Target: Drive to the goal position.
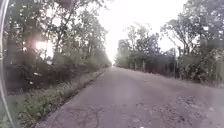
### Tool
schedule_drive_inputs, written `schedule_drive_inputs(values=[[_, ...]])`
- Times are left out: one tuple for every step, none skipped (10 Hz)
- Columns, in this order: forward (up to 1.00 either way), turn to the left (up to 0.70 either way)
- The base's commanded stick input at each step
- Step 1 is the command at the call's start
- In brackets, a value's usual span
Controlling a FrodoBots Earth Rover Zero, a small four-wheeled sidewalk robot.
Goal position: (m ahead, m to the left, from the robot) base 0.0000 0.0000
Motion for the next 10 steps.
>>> schedule_drive_inputs(values=[[0.10, 0.01], [0.10, 0.01], [0.10, 0.01], [0.10, 0.01], [0.10, 0.01], [0.10, 0.01], [0.10, 0.01], [0.10, 0.01], [0.10, 0.01], [0.10, 0.01]])
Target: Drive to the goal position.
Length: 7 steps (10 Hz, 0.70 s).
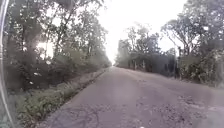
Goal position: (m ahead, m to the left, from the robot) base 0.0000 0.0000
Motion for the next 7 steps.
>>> schedule_drive_inputs(values=[[0.10, 0.01], [0.10, 0.01], [0.10, 0.01], [0.10, 0.01], [0.10, 0.01], [0.10, 0.01], [0.10, 0.01]])
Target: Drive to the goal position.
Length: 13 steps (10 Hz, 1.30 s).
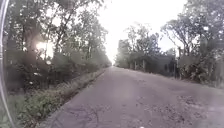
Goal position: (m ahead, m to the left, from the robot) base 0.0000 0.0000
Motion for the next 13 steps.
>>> schedule_drive_inputs(values=[[0.10, 0.01], [0.10, 0.01], [0.10, 0.01], [0.10, 0.01], [0.10, 0.01], [0.10, 0.01], [0.10, 0.01], [0.10, 0.01], [0.10, 0.01], [0.10, 0.01], [0.10, 0.01], [0.10, 0.01], [0.10, 0.01]])
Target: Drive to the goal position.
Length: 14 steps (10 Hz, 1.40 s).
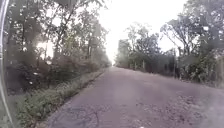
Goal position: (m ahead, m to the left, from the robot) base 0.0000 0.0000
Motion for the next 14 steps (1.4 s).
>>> schedule_drive_inputs(values=[[0.10, 0.01], [0.10, 0.01], [0.10, 0.01], [0.10, 0.01], [0.10, 0.01], [0.10, 0.01], [0.10, 0.01], [0.10, 0.01], [0.10, 0.01], [0.10, 0.01], [0.10, 0.01], [0.10, 0.01], [0.10, 0.01], [0.10, 0.01]])
